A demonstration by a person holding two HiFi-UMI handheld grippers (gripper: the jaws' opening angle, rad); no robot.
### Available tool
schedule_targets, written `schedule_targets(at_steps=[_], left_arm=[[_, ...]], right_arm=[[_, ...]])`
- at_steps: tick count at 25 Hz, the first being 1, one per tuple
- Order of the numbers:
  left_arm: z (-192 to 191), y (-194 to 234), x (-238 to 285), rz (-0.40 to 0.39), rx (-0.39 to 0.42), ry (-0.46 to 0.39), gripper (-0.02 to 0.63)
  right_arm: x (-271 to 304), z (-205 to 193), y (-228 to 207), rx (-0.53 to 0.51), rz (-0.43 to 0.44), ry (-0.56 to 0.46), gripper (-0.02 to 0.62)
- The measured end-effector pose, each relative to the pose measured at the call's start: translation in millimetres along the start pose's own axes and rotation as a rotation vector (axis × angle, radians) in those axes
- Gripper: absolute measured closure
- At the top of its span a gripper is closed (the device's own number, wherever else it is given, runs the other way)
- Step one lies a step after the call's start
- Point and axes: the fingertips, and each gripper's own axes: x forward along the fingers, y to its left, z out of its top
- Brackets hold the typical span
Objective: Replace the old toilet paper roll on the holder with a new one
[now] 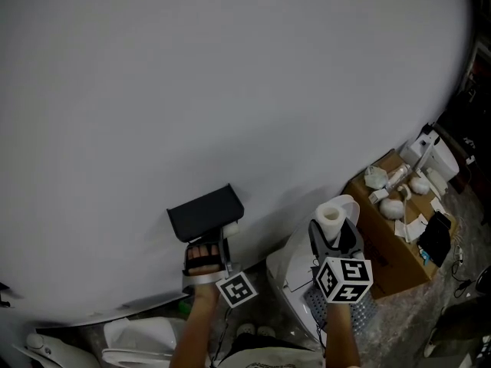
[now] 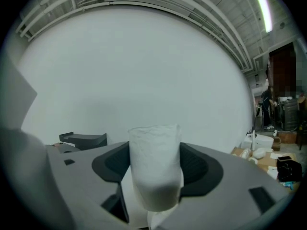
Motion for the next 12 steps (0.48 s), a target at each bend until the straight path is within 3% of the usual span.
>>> schedule_targets(at_steps=[12], left_arm=[[72, 0, 17, 0.003, 0.018, -0.125, 0.431]], right_arm=[[-25, -7, -60, 0.011, -0.127, 0.011, 0.296]])
